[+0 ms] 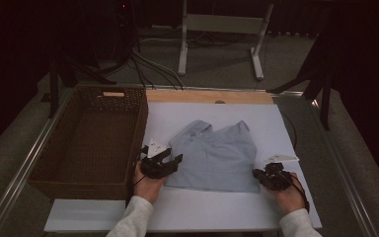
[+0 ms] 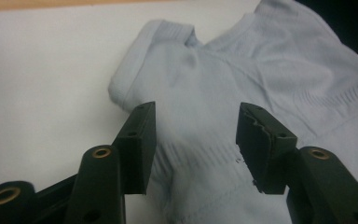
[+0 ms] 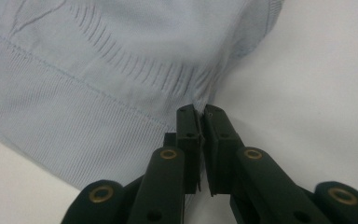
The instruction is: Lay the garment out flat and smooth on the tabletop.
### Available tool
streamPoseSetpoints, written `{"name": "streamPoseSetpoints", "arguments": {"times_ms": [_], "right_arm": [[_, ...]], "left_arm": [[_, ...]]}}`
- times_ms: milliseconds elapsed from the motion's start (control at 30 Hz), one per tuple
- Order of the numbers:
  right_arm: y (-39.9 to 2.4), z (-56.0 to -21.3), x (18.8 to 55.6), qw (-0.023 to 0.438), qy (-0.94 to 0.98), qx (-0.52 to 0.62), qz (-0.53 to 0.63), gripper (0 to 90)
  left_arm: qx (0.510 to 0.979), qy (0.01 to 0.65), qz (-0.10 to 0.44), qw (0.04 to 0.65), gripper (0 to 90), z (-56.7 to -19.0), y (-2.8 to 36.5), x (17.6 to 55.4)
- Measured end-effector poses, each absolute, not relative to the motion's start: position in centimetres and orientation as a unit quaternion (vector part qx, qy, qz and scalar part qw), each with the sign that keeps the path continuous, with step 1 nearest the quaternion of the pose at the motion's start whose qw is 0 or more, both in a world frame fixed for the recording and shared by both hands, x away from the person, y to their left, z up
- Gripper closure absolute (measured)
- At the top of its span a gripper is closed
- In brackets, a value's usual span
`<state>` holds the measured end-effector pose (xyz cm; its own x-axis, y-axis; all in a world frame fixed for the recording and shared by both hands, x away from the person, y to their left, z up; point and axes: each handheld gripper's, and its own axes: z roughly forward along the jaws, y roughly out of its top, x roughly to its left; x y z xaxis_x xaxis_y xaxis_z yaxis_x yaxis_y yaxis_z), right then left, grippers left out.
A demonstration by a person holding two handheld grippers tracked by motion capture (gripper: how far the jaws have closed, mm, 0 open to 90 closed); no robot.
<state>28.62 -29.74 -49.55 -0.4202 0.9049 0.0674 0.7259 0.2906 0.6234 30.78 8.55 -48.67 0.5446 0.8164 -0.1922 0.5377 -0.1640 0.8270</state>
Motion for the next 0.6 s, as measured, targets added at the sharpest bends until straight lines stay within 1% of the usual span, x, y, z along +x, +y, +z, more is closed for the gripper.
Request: {"name": "streamPoseSetpoints", "arguments": {"times_ms": [600], "right_arm": [[-30.5, -49.0, 27.7, 0.160, 0.783, 0.518, 0.304, 86.2]], "left_arm": [[0.766, 0.456, 0.137, 0.432, 54.3, -50.3, 8.5, 30.2]]}}
